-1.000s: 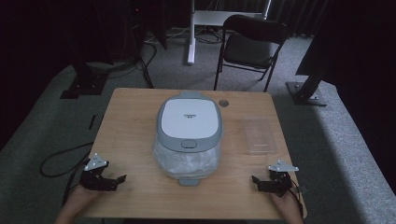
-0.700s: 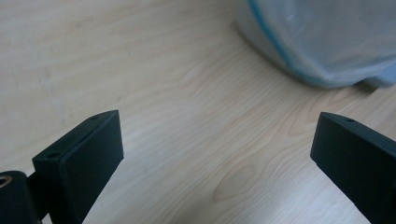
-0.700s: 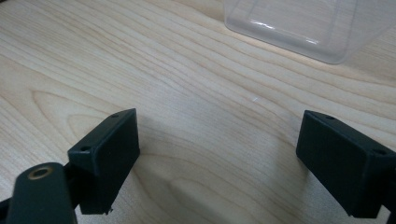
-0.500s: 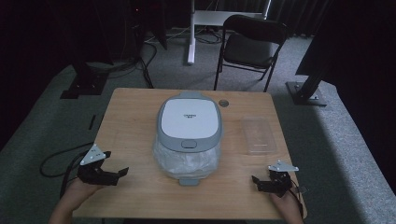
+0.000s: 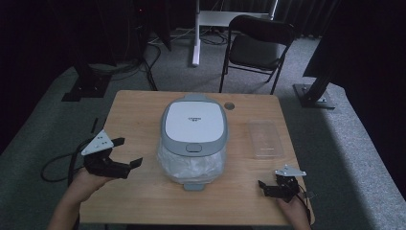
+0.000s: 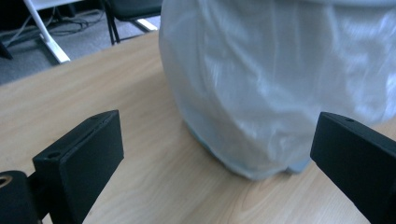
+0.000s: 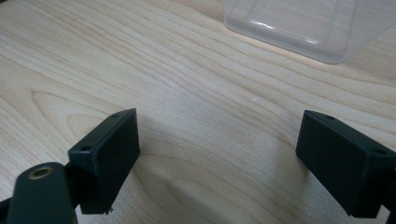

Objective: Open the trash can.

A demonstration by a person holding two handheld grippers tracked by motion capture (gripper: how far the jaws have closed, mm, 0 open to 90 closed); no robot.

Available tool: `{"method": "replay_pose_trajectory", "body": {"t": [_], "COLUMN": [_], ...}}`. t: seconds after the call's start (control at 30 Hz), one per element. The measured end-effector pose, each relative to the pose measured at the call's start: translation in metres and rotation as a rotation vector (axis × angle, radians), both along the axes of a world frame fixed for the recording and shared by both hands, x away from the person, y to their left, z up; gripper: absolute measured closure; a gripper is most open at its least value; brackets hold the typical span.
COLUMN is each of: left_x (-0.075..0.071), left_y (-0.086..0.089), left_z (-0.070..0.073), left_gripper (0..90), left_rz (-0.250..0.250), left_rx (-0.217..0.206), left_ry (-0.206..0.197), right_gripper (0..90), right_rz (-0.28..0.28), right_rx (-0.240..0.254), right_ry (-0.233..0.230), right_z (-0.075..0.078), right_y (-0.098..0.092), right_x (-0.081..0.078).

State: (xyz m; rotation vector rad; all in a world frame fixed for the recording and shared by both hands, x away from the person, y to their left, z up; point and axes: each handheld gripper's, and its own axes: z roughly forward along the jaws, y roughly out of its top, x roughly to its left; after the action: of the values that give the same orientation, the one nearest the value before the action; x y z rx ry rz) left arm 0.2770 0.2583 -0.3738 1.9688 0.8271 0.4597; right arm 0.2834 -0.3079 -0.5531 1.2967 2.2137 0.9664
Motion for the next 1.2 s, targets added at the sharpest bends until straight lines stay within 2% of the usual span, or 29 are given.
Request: {"method": "replay_pose_trajectory", "body": {"t": [0.1, 0.33, 0.5, 0.8, 0.83, 0.87, 0.97, 1.0, 1.2], "left_x": [0.002, 0.005, 0.006, 0.007, 0.007, 0.007, 0.009, 0.008, 0.008], "left_y": [-0.008, -0.025, -0.034, -0.055, -0.058, -0.058, -0.066, -0.072, -0.091], "left_z": [0.011, 0.033, 0.043, 0.060, 0.062, 0.062, 0.065, 0.067, 0.065], "left_gripper": [3.5, 3.6, 5.0, 7.1, 8.8, 14.4, 15.7, 21.6, 28.0], "left_rz": [-0.006, -0.061, -0.091, -0.143, -0.153, -0.153, -0.184, -0.190, -0.230], "left_rx": [0.007, -0.011, -0.043, -0.062, -0.066, -0.066, -0.081, -0.078, -0.066], "left_ry": [-0.016, -0.041, -0.055, -0.087, -0.099, -0.099, -0.100, -0.113, -0.122], "right_gripper": [12.8, 13.5, 13.6, 13.7, 13.7, 13.7, 13.7, 13.7, 13.7], "right_rz": [0.000, -0.006, -0.007, -0.012, -0.012, -0.013, -0.014, -0.014, -0.015], "right_rx": [0.000, 0.001, 0.001, 0.003, 0.003, 0.003, 0.002, 0.002, 0.002], "right_ry": [0.000, 0.001, 0.000, -0.001, -0.001, 0.000, 0.000, 0.000, 0.000], "right_z": [0.000, 0.000, 0.000, 0.000, 0.000, 0.000, 0.000, 0.000, 0.000], "right_y": [0.000, 0.000, 0.000, 0.000, 0.000, 0.000, 0.000, -0.001, -0.001], "right_x": [0.000, 0.000, 0.000, 0.000, 0.000, 0.000, 0.000, 0.000, 0.000]}}
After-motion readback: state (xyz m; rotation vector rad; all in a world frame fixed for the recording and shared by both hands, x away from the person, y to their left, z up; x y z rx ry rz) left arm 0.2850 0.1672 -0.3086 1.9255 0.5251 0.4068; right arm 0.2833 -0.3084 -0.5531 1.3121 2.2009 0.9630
